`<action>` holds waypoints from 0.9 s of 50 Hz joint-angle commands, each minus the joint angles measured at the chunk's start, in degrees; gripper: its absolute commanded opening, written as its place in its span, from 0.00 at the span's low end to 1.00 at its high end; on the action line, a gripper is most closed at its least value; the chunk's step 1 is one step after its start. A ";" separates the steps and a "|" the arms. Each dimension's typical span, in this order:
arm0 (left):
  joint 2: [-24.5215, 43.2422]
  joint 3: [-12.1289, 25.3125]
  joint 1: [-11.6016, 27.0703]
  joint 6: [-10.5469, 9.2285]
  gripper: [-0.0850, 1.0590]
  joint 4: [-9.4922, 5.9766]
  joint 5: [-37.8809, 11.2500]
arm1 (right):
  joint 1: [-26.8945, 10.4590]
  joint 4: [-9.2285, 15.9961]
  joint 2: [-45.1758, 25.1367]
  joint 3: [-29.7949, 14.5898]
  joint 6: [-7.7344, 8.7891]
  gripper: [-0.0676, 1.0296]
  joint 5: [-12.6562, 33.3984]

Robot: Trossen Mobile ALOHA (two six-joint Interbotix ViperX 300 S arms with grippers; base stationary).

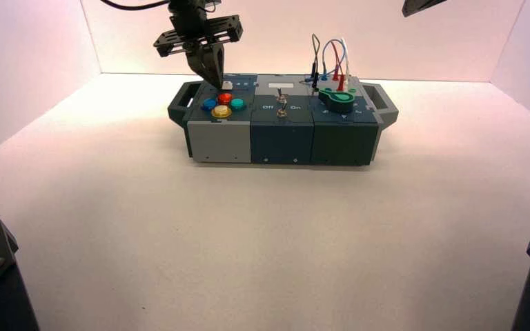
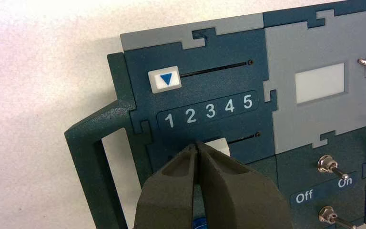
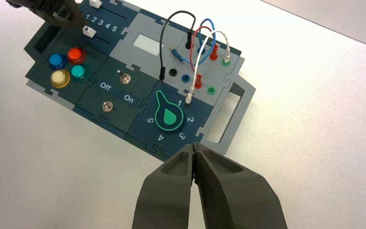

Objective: Move the bottom slider to position 3.

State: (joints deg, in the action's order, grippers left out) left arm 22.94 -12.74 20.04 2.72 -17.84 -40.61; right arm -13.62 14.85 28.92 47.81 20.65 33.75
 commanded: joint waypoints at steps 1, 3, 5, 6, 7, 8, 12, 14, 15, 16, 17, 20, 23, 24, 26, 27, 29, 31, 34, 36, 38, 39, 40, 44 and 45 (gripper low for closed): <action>-1.05 1.49 0.53 -0.18 0.05 -0.09 0.09 | 0.18 0.09 0.18 -0.62 0.26 0.04 -0.35; -1.05 1.49 0.53 -0.18 0.05 -0.09 0.09 | 0.09 0.09 0.18 -0.62 0.26 0.04 -0.44; -1.05 1.49 0.53 -0.18 0.05 -0.09 0.09 | 0.18 0.09 0.18 -0.62 0.26 0.04 -0.35; -1.05 1.49 0.53 -0.18 0.05 -0.09 0.09 | 0.18 0.09 0.18 -0.62 0.26 0.04 -0.44; -1.05 1.49 0.53 -0.18 0.05 -0.09 0.09 | 0.09 0.09 0.18 -0.62 0.26 0.04 -0.35; -1.05 1.49 0.44 -0.26 0.05 -0.09 0.09 | 0.09 0.09 0.18 -0.62 0.26 0.04 -0.35; -1.05 1.49 0.53 -0.18 0.05 -0.09 0.09 | 0.09 0.09 0.18 -0.53 0.26 0.04 -0.44; -1.05 1.49 0.53 -0.18 0.05 -0.09 0.09 | 0.18 0.09 0.18 -0.53 0.26 0.04 -0.44; -1.05 1.49 0.53 -0.18 0.05 -0.09 0.09 | 0.18 0.09 0.18 -0.53 0.26 0.04 -0.35; -1.14 1.49 0.53 -0.18 0.05 -0.09 0.09 | 0.18 0.09 0.18 -0.53 0.26 0.04 -0.35; -1.05 1.49 0.53 -0.18 0.05 -0.09 0.09 | 0.09 0.09 0.18 -0.53 0.26 0.04 -0.35; -1.05 1.49 0.53 -0.18 0.05 -0.09 0.09 | 0.18 0.09 0.09 -0.53 0.26 0.04 -0.35; -1.05 1.49 0.53 -0.18 0.05 -0.18 0.09 | 0.18 0.09 0.00 -0.53 0.35 0.04 -0.35; -0.97 1.49 0.53 -0.18 0.05 -0.09 0.09 | 0.09 0.09 0.00 -0.53 0.26 0.04 -0.35; -0.97 1.49 0.53 -0.18 0.05 -0.09 0.09 | 0.18 0.09 -0.09 -0.53 0.26 0.04 -0.35; -0.88 1.49 0.53 -0.18 0.05 -0.09 0.00 | 0.18 0.09 -0.09 -0.53 0.26 0.04 -0.35; -0.88 1.49 0.53 -0.18 0.05 -0.09 0.09 | 0.18 0.09 -0.09 -0.53 0.26 0.04 -0.35; -0.79 1.49 0.62 -0.18 0.05 -0.09 0.09 | 0.18 0.09 -0.18 -0.53 0.26 0.04 -0.35; -0.62 1.49 0.62 -0.18 0.05 -0.18 0.00 | 0.18 0.09 -0.18 -0.53 0.26 0.04 -0.35; -0.53 1.49 0.62 -0.18 0.05 -0.09 0.09 | 0.18 0.09 -0.18 -0.53 0.26 0.04 -0.35; -0.44 1.49 0.62 -0.18 0.05 -0.09 0.09 | 0.18 0.09 -0.18 -0.53 0.26 0.04 -0.35; -0.35 1.49 0.62 -0.18 0.05 -0.09 0.00 | 0.18 0.09 -0.18 -0.53 0.26 0.04 -0.35; -0.35 1.49 0.70 -0.18 0.05 -0.09 0.00 | 0.18 0.09 -0.18 -0.53 0.26 0.04 -0.35; -0.35 1.49 0.70 -0.18 0.05 -0.09 0.00 | 0.18 0.09 -0.18 -0.53 0.26 0.04 -0.35; -0.35 1.49 0.70 -0.18 0.05 -0.09 0.00 | 0.18 0.09 -0.18 -0.53 0.26 0.04 -0.35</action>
State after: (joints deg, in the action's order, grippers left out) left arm 23.55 -12.30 20.13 2.72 -17.84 -40.78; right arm -13.54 14.77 28.48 47.90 20.65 33.75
